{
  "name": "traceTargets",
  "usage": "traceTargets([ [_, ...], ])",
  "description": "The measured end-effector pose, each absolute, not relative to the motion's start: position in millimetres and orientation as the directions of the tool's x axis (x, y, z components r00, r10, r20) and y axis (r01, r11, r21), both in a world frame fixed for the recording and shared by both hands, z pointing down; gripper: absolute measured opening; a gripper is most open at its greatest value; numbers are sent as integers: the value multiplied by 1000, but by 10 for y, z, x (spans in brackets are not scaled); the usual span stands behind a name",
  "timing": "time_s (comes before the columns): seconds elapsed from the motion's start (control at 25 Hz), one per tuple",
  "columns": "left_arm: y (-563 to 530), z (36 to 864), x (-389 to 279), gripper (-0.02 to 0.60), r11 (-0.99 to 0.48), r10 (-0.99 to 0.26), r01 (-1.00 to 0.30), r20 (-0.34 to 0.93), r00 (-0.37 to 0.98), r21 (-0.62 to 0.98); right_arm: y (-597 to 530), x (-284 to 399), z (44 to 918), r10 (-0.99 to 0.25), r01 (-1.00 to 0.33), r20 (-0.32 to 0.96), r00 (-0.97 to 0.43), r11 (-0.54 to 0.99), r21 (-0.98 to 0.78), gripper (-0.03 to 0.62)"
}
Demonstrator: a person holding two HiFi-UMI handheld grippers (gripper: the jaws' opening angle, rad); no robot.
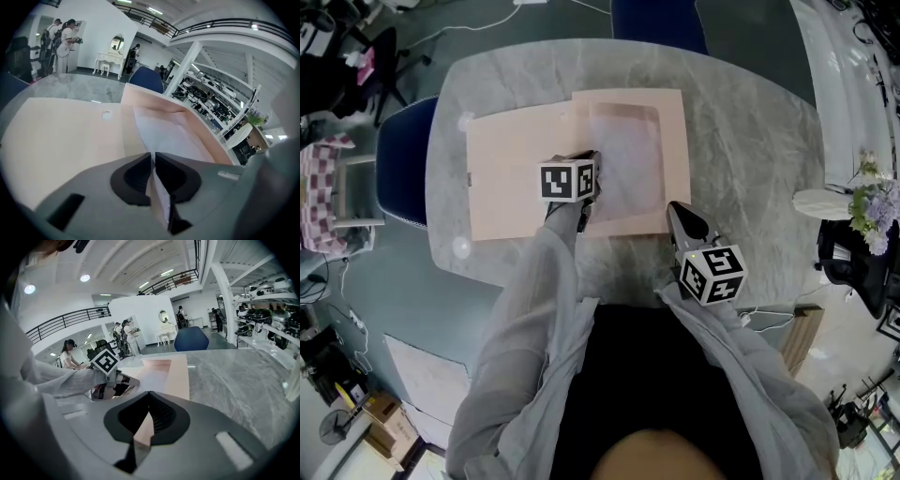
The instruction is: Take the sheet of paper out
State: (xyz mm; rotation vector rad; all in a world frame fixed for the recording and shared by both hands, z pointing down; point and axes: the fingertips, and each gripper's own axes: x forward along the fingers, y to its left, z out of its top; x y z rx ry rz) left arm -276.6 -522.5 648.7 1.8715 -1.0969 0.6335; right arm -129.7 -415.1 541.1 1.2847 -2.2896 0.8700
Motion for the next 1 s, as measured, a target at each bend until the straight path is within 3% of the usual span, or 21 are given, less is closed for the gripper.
traceTargets([
  [0.16,-5233,6499,-2777,-2,-257,-446,-886,767,462,385,-4158,-1280,5413,-628,-859,586,-512,392,-330,12],
  [1.0,-5190,6292,-2937,-3,-239,-507,-876,716,480,418,-4107,-1311,5343,-627,-848,572,-529,416,-328,12],
])
